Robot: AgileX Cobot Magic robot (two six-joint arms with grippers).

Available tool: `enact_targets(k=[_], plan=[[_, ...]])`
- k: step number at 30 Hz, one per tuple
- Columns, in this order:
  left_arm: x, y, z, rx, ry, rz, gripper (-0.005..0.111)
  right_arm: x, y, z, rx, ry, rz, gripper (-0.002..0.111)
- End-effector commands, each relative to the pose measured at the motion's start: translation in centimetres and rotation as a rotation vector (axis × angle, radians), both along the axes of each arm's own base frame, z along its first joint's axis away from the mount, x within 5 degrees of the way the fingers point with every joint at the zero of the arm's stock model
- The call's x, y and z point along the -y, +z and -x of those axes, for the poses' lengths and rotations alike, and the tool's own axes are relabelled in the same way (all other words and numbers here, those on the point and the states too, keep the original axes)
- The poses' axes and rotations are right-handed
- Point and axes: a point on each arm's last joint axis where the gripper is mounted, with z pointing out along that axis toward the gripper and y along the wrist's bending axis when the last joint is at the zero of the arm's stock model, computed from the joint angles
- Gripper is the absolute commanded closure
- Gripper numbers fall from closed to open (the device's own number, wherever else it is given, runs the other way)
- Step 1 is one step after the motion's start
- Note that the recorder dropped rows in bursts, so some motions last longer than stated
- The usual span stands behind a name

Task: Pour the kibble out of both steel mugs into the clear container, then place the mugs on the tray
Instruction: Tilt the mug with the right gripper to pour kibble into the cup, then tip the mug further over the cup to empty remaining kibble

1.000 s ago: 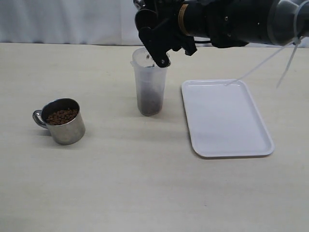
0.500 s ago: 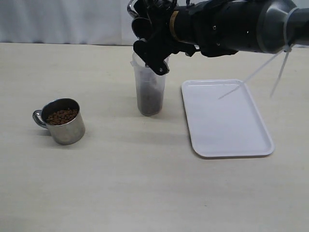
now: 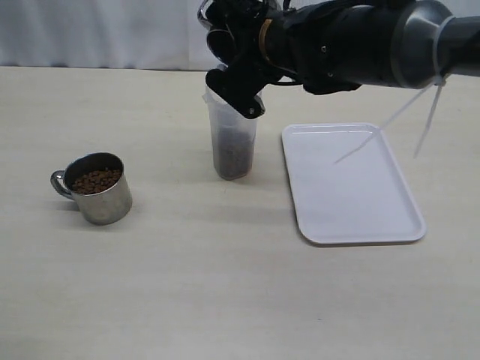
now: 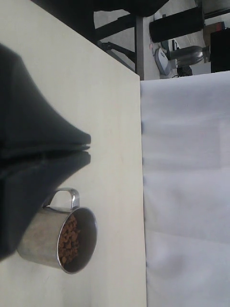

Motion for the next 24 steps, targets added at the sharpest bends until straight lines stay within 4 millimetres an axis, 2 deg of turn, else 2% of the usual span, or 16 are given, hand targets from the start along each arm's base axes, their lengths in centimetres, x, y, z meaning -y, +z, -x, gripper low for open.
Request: enact_targets(k=[1, 11, 17, 24], plan=[[0.0, -0.1, 0.0, 0.004, -0.002, 0.006, 0.107, 0.1, 0.3, 0.1, 0.017, -0.015, 0.01, 0.104], [0.0, -0.1, 0.0, 0.004, -0.002, 0.006, 0.107, 0.1, -0.5, 0.9, 0.034, -0.076, 0.049, 0.104], [0.0, -0.1, 0.0, 0.004, -0.002, 0.006, 0.107, 0.2, -0.4, 1.0, 0.023, -0.098, 0.015, 0.104], [0.0, -0.1, 0.0, 0.004, -0.002, 0.006, 0.107, -0.9, -0.1, 2.1, 0.04, -0.095, 0.009, 0.104]])
